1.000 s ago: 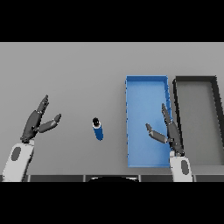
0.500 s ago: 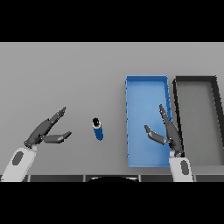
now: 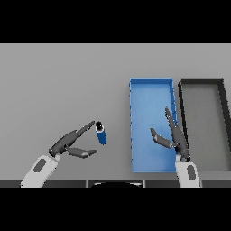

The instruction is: Pick up the blue pipe and place it into the blue bin.

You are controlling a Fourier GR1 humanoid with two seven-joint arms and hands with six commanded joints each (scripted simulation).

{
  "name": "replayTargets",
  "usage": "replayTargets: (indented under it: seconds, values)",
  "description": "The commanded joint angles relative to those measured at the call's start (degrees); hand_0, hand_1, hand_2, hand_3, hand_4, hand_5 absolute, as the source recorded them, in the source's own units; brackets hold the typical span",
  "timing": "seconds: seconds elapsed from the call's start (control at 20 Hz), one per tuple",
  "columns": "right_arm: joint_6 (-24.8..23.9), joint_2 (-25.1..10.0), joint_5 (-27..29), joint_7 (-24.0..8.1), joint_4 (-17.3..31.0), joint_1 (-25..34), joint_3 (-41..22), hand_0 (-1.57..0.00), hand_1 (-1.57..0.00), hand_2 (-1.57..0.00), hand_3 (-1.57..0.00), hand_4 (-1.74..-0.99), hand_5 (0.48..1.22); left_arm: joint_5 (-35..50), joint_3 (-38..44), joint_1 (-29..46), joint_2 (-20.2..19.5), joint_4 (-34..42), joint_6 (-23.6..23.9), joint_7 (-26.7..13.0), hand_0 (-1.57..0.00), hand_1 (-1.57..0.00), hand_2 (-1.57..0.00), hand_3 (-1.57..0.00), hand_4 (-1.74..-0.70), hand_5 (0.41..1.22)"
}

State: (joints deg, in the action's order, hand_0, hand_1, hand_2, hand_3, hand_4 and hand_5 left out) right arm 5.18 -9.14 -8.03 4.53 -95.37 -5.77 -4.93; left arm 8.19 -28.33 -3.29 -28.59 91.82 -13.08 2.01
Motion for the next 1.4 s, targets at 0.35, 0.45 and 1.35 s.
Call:
replayTargets:
  seconds: [0.35, 0.45, 1.35]
  values:
    - [0.21, 0.25, 0.84, -1.34, -1.26, -0.42, 0.16, 0.00, 0.00, 0.00, 0.00, -1.320, 0.655, -3.74, -1.78, -4.81, 8.96, -7.36, 3.57, 2.10, 0.00, 0.00, 0.00, 0.00, -1.22, 0.502]
    - [0.47, -0.05, 0.81, -1.67, -0.76, 0.05, 0.30, 0.00, 0.00, 0.00, 0.00, -1.320, 0.659, -5.17, -2.06, -6.27, 10.22, -10.18, 4.16, 3.56, 0.00, 0.00, 0.00, 0.00, -1.19, 0.496]
    - [-0.03, -0.29, -0.29, -2.11, -0.28, 0.33, 0.24, 0.00, 0.00, 0.00, 0.00, -1.288, 0.664, -3.14, -3.77, -7.08, 18.93, -13.76, 4.32, 5.70, -1.36, -1.39, -1.41, -1.38, -1.67, 1.155]
